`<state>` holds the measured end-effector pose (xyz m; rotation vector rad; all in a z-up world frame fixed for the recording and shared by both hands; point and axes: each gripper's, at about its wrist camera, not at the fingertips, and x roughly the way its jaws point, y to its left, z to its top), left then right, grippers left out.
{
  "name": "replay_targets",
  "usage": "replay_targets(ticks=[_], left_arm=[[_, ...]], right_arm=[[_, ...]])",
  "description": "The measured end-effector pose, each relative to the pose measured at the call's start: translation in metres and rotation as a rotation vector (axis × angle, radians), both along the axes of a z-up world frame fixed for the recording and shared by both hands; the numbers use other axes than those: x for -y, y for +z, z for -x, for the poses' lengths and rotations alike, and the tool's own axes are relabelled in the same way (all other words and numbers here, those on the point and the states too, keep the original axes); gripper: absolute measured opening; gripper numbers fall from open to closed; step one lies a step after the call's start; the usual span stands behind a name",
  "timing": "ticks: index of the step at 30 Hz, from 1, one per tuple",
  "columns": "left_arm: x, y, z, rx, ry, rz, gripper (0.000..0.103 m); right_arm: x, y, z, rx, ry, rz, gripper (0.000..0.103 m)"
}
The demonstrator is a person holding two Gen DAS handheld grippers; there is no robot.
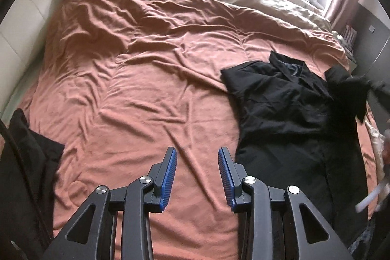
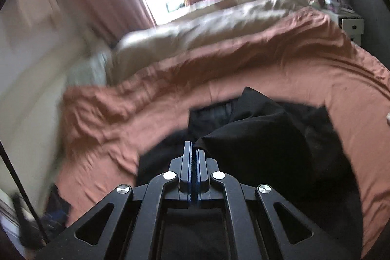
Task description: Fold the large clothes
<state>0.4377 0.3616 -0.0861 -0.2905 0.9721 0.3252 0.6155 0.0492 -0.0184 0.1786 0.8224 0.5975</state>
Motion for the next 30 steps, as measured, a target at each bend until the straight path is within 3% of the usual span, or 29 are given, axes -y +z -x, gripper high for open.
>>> replay_targets(ticks=[3, 5, 7, 9, 10, 15, 18, 24, 30], left_arm=[[-0.001, 0.002, 0.005, -0.010, -0.004, -0.019, 0.037], [-0.001, 0.003, 0.007, -0.016, -0.006, -0.030, 0.037], [0.000, 0.003, 0.007, -0.018, -0.005, -0.030, 0.037], [0.003, 0.004, 0.007, -0.017, -0.008, -0.024, 0.037], [0.006, 0.003, 0.006, -0.019, -0.013, -0.024, 0.037], [0.029, 0.005, -0.007, -0.031, -0.054, -0.040, 0.037], [0.048, 0.008, -0.020, -0.027, -0.089, -0.037, 0.037], [0.105, 0.000, -0.062, -0.018, -0.199, -0.029, 0.037], [0.173, -0.018, -0.112, -0.012, -0.314, 0.015, 0.038]], right_arm=[[-0.025, -0.032, -0.002, -0.072, 0.038, 0.060, 0.001], [-0.026, -0.051, -0.001, -0.149, 0.052, 0.033, 0.011], [-0.019, -0.064, -0.002, -0.201, 0.030, -0.013, 0.034], [-0.004, -0.074, -0.012, -0.268, 0.003, -0.110, 0.050], [0.000, -0.073, -0.011, -0.292, -0.015, -0.146, 0.053], [0.059, -0.088, 0.016, -0.371, -0.124, -0.313, 0.053], [0.098, -0.096, 0.029, -0.360, -0.214, -0.395, 0.053], [0.152, -0.113, 0.011, -0.365, -0.300, -0.437, 0.053], [0.187, -0.125, -0.011, -0.366, -0.357, -0.405, 0.053]])
